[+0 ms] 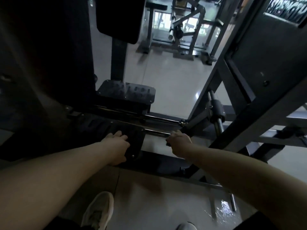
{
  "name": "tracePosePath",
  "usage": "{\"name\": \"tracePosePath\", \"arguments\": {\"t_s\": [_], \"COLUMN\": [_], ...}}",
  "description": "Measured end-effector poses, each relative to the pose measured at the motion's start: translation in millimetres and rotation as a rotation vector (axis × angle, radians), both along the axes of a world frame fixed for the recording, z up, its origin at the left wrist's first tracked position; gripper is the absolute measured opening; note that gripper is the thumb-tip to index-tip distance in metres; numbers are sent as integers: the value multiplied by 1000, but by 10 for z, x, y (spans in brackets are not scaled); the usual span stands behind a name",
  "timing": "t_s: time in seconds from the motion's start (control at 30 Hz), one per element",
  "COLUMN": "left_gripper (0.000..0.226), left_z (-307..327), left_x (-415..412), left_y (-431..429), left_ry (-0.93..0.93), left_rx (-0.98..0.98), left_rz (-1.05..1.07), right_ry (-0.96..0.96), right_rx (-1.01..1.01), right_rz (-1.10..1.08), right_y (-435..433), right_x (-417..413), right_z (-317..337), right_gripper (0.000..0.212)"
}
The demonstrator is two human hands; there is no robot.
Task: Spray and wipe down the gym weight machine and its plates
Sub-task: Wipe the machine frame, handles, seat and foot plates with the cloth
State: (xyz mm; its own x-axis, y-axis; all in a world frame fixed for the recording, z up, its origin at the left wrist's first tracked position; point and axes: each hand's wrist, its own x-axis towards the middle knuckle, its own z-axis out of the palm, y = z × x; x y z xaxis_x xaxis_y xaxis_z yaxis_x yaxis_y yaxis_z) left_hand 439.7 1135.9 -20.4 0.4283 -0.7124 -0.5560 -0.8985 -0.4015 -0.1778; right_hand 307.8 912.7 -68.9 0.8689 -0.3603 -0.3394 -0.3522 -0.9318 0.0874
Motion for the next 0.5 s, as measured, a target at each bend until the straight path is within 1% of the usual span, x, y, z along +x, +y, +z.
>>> {"name": "tracePosePath", "arguments": {"t_s": [0.07,0.13,0.17,0.23,0.27,0.33,0.37,0.4,0.47,0.5], "left_gripper": [63,67,69,67,58,25,18,17,21,23], "left_z": [172,372,463,654,737,874,932,988,1064,1102], "left_x": [-65,-114,-127,-177,-222,-343,-402,-457,-512,-527], "left_y": [-4,-5,7,60,96,179,213,243,325,373], "left_ry": [41,158,257,537,672,849,904,937,930,897], "left_rx": [-74,-232,-343,-574,-681,-819,-869,-915,-972,-988], "left_rz": [33,164,281,509,579,624,621,616,614,620], "right_ry": [-198,-380,-448,-578,-639,-720,-757,-795,-862,-881], "right_rx": [262,490,566,684,742,850,909,974,1083,1120], "right_rz": [-75,-101,-94,-86,-86,-131,-172,-209,-239,-240], "right_y": [68,150,211,349,419,559,627,692,797,839], "right_x": [-47,-108,-143,-230,-273,-362,-402,-443,-476,-483], "right_z": [233,493,628,917,1031,1222,1289,1343,1386,1394], "right_gripper": [41,49,54,60,59,58,58,58,57,58]}}
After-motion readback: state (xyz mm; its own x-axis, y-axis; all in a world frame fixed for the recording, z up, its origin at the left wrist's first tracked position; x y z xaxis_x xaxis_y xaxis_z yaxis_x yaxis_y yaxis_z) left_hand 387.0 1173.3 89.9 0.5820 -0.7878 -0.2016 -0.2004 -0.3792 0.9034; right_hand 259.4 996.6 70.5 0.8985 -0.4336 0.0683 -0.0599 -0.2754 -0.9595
